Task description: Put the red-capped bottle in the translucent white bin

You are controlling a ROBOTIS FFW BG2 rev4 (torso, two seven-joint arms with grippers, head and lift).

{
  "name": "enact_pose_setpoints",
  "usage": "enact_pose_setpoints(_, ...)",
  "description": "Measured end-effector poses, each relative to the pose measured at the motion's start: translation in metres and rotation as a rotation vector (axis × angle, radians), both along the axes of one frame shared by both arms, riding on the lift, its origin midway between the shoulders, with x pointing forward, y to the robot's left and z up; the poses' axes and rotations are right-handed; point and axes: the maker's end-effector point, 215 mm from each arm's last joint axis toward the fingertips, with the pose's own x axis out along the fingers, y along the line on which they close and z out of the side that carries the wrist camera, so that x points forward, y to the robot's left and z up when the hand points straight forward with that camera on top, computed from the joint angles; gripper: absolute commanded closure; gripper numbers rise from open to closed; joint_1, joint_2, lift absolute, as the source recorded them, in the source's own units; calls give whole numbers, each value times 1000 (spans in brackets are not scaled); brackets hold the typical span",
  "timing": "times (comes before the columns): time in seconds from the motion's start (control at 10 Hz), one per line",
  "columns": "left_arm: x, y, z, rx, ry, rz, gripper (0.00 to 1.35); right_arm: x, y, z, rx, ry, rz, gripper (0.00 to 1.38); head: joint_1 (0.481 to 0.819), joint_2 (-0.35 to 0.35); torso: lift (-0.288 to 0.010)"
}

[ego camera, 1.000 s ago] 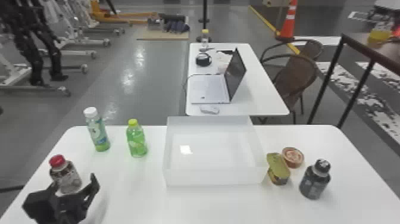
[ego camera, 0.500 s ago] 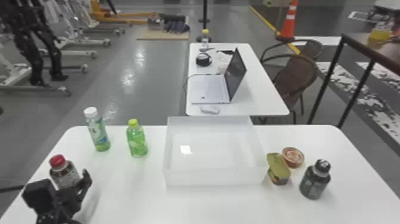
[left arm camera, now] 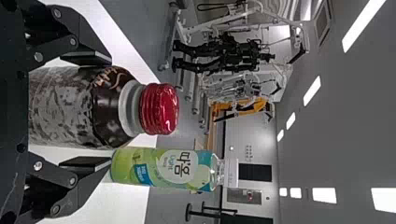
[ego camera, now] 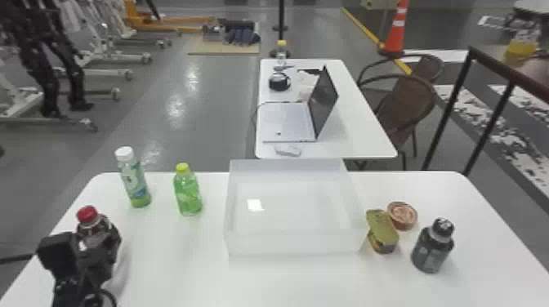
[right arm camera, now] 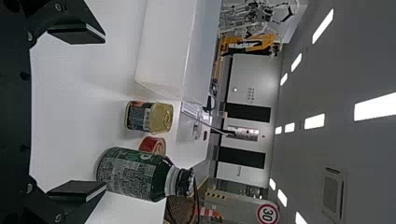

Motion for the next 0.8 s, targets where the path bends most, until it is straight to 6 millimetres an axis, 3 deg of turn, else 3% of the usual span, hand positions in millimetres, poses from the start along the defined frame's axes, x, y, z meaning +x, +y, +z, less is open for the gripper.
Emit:
enact_pose_setpoints(0.1,-1,1,-3,1,9,-1,1078,0,0,-1,0,1,0,182,549,0,-100)
enact_pose_setpoints(0.5,-5,-8,-4,13,5,-37,1079,0,0,-2,0,3,0,182,549,0,-100)
enact_pose_setpoints(0.7,-7,-24,27,25,-63,-84,1079,0,0,-2,0,4,0,182,549,0,-100)
enact_pose_setpoints(0.8,-7,-39,56,20,-128,-125,1079,-1,0,-3,0,5,0,182,549,0,-100)
